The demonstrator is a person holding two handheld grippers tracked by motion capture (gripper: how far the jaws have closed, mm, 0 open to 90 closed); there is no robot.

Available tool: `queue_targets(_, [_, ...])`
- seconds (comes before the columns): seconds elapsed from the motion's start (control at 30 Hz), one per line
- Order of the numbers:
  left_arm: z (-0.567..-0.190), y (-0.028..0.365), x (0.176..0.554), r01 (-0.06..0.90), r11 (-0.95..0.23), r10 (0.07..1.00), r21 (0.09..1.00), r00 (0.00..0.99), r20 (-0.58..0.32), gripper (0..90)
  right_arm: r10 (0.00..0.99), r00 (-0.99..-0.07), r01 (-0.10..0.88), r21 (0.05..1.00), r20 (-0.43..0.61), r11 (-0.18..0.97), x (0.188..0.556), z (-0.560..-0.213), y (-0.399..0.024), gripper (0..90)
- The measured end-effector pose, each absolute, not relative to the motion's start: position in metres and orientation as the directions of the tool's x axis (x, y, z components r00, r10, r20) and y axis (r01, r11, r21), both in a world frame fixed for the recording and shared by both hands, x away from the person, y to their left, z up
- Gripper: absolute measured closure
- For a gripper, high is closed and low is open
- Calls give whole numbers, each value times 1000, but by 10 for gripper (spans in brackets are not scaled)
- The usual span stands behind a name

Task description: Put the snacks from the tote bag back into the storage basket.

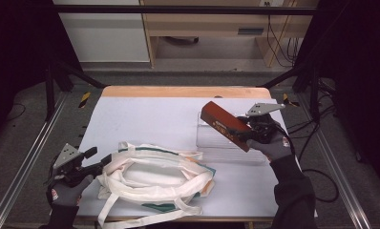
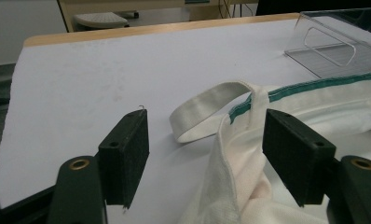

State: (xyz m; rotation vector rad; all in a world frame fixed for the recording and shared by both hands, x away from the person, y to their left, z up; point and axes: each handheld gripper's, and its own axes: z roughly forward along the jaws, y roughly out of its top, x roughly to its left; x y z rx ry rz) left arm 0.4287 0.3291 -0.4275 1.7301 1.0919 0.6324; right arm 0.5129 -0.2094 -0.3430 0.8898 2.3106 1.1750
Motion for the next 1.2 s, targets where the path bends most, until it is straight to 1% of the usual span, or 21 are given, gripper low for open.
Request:
queue_targets(0.37, [-427,328,430,384,-136,888,913,456,-60,281,706,-706,374,813,-62,445,533,-355,-215,438])
queue_targets(0.83, [-428,329,430,392,-131,890,911,451,-67,284,682,-729,379,801,-50,464,552,-372,-217,437])
queue_targets(1.2, [-430,330,431,398,-131,891,908,449,-68,284,660,-749,366,793,-59,487,559,-381,-217,438])
